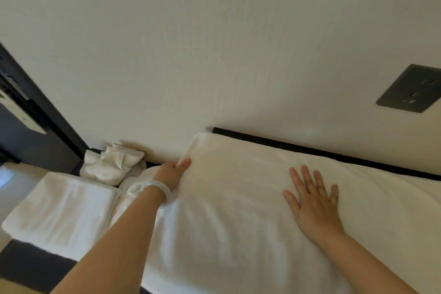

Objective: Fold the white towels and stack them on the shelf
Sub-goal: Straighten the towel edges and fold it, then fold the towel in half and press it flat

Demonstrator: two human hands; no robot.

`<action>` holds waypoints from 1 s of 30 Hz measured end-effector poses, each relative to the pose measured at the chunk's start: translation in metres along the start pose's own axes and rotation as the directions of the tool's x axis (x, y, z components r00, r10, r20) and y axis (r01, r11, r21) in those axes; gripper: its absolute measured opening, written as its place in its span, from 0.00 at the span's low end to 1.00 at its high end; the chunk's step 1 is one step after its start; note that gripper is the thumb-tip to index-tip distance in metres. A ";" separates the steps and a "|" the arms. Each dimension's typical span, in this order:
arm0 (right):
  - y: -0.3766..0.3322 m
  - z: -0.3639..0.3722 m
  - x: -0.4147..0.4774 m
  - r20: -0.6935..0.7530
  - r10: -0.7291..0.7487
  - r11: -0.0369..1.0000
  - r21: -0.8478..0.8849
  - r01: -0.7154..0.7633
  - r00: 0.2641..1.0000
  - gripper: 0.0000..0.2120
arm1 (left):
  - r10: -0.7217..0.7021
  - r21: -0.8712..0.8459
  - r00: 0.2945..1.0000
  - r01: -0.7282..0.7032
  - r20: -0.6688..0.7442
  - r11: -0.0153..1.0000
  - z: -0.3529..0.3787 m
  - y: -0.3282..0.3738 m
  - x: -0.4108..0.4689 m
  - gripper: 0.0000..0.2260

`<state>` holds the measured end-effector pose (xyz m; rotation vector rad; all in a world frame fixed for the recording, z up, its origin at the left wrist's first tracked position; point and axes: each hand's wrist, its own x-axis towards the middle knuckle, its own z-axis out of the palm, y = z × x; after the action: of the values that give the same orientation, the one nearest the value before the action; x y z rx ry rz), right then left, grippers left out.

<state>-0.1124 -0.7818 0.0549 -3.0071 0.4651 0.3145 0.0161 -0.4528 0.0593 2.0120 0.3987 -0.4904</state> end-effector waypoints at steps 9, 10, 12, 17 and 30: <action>-0.056 0.021 -0.053 -0.023 -0.161 0.987 0.018 0.162 0.987 0.38 | -0.124 -0.289 0.976 0.173 0.180 0.941 -0.021 -0.079 -0.071 0.19; -0.056 0.021 -0.053 -0.028 -0.154 0.988 0.023 0.155 0.988 0.38 | -0.107 -0.206 0.989 0.127 0.105 0.970 -0.022 -0.080 -0.070 0.19; -0.057 0.020 -0.052 -0.026 -0.141 0.990 0.020 0.141 0.990 0.37 | 0.028 -0.009 0.997 -0.029 -0.075 1.000 -0.018 -0.072 -0.068 0.20; -0.062 0.015 -0.052 0.025 -0.119 0.993 0.029 0.118 0.993 0.34 | -0.012 -0.168 0.999 0.021 0.051 0.986 -0.033 -0.063 -0.084 0.14; -0.076 0.026 -0.082 -0.002 -0.205 0.978 0.032 0.205 0.979 0.36 | 0.033 0.243 0.995 -0.009 -0.094 0.970 -0.030 -0.103 -0.122 0.24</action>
<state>-0.1708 -0.6826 0.0513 -2.9889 0.1552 0.2905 -0.1329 -0.3884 0.0558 2.2813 0.3917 -0.4461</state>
